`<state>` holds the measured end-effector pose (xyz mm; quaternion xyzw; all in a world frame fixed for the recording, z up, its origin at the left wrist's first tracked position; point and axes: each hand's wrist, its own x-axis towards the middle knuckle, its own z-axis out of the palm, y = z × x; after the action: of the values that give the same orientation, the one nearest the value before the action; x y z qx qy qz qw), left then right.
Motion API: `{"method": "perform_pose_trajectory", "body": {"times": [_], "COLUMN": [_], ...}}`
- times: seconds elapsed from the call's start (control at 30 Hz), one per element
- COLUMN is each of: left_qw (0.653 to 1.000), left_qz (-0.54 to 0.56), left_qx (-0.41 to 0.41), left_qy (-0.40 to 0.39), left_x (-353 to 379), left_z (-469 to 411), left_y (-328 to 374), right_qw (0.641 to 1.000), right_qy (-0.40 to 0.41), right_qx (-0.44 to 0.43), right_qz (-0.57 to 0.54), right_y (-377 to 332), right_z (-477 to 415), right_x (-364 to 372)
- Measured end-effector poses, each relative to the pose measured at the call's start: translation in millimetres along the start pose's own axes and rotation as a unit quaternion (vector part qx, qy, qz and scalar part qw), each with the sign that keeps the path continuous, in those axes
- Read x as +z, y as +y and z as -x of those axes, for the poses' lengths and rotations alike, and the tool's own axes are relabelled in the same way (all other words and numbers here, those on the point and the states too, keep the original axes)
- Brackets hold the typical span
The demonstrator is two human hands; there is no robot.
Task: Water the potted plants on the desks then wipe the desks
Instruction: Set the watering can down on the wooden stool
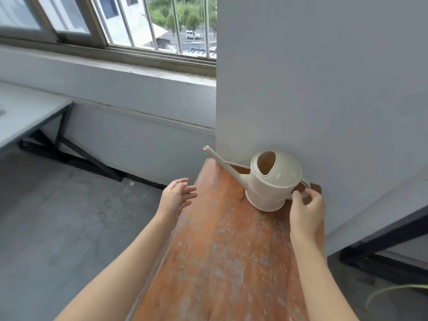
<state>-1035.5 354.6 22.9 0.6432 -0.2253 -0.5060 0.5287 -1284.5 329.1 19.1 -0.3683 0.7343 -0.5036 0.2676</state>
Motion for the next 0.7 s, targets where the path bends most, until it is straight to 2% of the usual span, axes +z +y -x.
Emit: {"method": "perform_pose_trajectory", "body": {"times": [0.2,0.33,0.47,0.6,0.7], "left_qw": [0.996,0.984,0.963,0.920,0.897], "left_qz": [-0.052,-0.092,-0.085,-0.025,-0.011], "left_qx": [0.048,0.085,0.066,0.000,-0.045], "left_qy": [0.057,0.125,0.246,0.391,0.441], "left_x": [-114.8,-217.2,-335.3,-427.8,-470.1], "left_z": [69.7,132.1,208.5,295.6,351.6], "left_y": [-21.5,-49.1,-100.8,-161.8,-208.7], "right_qw": [0.989,0.953,0.886,0.800,0.735], "right_qy": [-0.149,-0.292,-0.430,-0.539,-0.598], "right_qx": [-0.019,-0.072,-0.148,-0.216,-0.254], "right_qz": [0.017,0.050,0.086,0.155,0.194], "right_y": [-3.4,-3.6,9.9,35.1,56.1], "right_z": [115.3,222.8,344.1,446.4,508.4], "right_x": [21.2,41.0,50.0,53.5,58.3]}}
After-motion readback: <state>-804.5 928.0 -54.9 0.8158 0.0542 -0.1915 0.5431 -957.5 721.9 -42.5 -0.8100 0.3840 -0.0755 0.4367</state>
